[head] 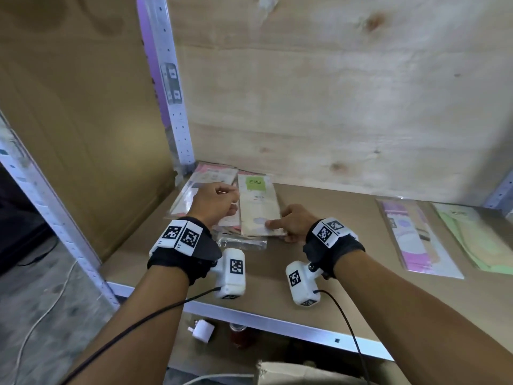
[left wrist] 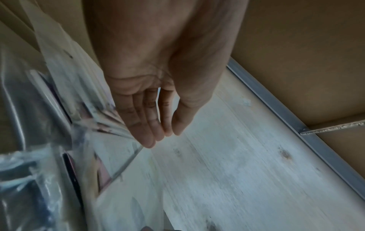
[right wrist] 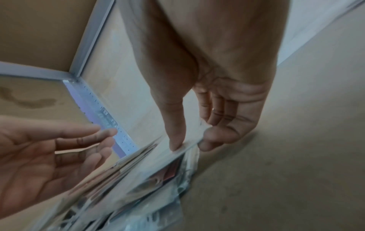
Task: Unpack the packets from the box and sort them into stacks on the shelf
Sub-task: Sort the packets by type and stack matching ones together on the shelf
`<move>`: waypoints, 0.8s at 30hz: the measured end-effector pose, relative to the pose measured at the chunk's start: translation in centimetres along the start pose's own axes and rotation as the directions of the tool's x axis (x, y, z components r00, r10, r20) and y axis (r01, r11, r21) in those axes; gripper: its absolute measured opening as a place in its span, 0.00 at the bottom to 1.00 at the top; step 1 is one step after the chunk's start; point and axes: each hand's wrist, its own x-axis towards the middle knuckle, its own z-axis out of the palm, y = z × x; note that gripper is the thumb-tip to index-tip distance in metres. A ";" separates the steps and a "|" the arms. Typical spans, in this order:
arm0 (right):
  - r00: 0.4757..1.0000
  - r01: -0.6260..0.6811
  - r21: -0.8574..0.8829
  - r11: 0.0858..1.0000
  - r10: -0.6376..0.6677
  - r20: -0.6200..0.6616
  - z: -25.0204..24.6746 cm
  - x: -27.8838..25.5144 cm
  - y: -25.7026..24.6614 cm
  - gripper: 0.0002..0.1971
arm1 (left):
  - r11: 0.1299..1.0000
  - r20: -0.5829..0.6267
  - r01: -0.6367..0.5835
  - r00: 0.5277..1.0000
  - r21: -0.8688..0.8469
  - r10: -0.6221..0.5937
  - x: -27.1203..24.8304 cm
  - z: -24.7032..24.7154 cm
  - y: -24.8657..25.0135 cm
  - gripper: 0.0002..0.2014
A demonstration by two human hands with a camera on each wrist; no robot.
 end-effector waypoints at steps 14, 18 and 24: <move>0.946 0.316 0.175 0.933 -0.294 -0.140 -9.5 -8.4 5.2 0.08 | 0.949 0.382 0.257 0.908 -0.182 -0.173 -2.5 8.3 3.0 0.39; 0.855 0.461 -0.122 0.879 -0.477 -0.206 -11.1 -10.0 6.9 0.08 | 0.871 0.462 0.335 0.875 -0.359 -0.146 -3.4 11.3 4.1 0.46; 0.872 0.433 -0.378 0.819 -0.486 -0.055 -13.4 -12.4 8.9 0.27 | 0.842 0.373 0.322 0.914 -0.432 -0.158 -3.9 15.7 3.7 0.09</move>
